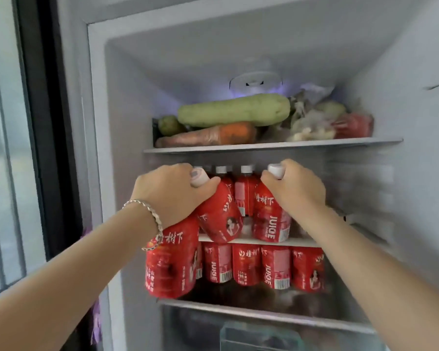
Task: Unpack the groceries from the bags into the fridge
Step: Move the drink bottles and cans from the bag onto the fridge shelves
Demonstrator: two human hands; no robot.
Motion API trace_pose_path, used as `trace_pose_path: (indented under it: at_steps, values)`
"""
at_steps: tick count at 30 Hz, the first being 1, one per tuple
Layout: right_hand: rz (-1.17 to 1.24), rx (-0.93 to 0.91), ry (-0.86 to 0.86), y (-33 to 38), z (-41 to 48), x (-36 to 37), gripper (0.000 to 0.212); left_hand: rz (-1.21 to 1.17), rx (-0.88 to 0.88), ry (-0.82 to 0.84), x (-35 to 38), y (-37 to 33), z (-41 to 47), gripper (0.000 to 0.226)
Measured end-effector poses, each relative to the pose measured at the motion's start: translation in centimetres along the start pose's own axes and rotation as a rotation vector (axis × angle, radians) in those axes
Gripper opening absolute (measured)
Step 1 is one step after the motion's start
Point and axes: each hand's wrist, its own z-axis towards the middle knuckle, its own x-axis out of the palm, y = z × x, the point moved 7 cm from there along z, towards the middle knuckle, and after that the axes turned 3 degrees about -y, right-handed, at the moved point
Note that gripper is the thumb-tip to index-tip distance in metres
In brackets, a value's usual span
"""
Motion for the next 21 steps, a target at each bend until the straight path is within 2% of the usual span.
trace_pose_path:
  at_steps: [3, 7, 10, 12, 14, 16, 18, 21]
  values:
    - [-0.040, 0.004, 0.069, -0.7, 2.8, 3.5, 0.036, -0.009, 0.017, 0.012, 1.9, 0.1, 2.7, 0.053]
    - [0.077, 0.041, 0.199, -1.3, 5.1, 7.7, 0.040, -0.022, 0.034, 0.075, 4.8, -0.1, 5.5, 0.053]
    - [0.120, -0.026, 0.098, -0.1, 5.0, 7.3, 0.040, -0.048, 0.064, 0.115, 6.5, -0.2, 6.9, 0.055]
    - [0.168, -0.187, 0.087, 2.0, 3.4, 6.6, 0.056, -0.089, 0.088, 0.133, 7.0, -0.3, 7.2, 0.054]
    - [0.274, -0.329, 0.347, 4.6, 0.9, 7.6, 0.078, -0.111, 0.124, 0.132, 7.1, -0.4, 7.3, 0.051]
    - [0.457, -0.361, 0.562, 6.4, -0.6, 8.8, 0.087, -0.116, 0.156, 0.121, 6.9, -0.5, 7.5, 0.048]
    - [0.587, -0.303, 0.552, 6.6, -0.3, 9.1, 0.087, -0.133, 0.166, 0.123, 6.7, -0.4, 7.5, 0.049]
    - [0.598, -0.275, 0.384, 6.3, 0.0, 9.0, 0.075, -0.139, 0.182, 0.091, 6.1, -0.2, 7.6, 0.052]
